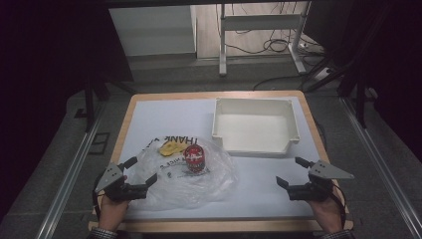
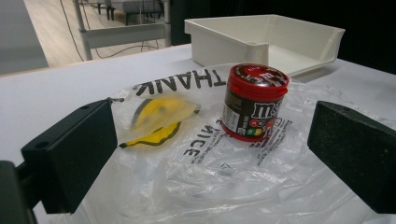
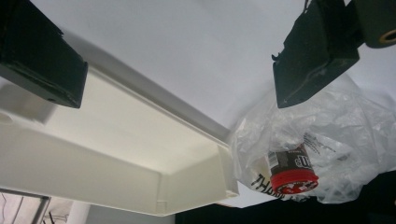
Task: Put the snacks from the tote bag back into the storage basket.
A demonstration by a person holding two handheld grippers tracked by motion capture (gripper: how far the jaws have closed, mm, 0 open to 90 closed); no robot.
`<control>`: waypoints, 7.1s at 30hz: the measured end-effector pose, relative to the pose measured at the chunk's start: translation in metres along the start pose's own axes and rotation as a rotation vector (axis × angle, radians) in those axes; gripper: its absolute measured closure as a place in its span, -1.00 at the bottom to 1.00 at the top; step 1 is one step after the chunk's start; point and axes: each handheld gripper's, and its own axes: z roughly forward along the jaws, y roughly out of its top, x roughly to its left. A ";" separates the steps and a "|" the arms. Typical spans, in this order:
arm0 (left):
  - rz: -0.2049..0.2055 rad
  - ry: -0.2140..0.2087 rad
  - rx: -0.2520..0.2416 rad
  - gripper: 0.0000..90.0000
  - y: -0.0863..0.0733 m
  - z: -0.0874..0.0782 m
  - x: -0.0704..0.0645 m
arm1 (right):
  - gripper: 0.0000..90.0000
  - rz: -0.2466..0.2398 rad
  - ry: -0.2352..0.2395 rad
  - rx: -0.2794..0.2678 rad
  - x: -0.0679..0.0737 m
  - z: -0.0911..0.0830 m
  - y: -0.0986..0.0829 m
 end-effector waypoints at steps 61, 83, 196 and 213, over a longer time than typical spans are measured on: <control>0.038 -0.038 0.019 -0.98 -0.003 0.006 -0.004 | -1.00 -0.004 0.070 0.061 -0.006 0.020 0.000; 0.039 -0.034 0.019 -0.98 -0.003 0.006 -0.004 | -1.00 -0.017 0.105 0.074 0.006 0.031 0.010; 0.043 -0.016 0.026 -0.98 -0.002 0.005 -0.004 | -0.95 -0.061 0.264 0.331 0.055 0.155 0.063; 0.044 -0.016 0.025 -0.98 -0.002 0.004 -0.004 | -0.83 -0.101 0.286 0.374 0.073 0.180 0.071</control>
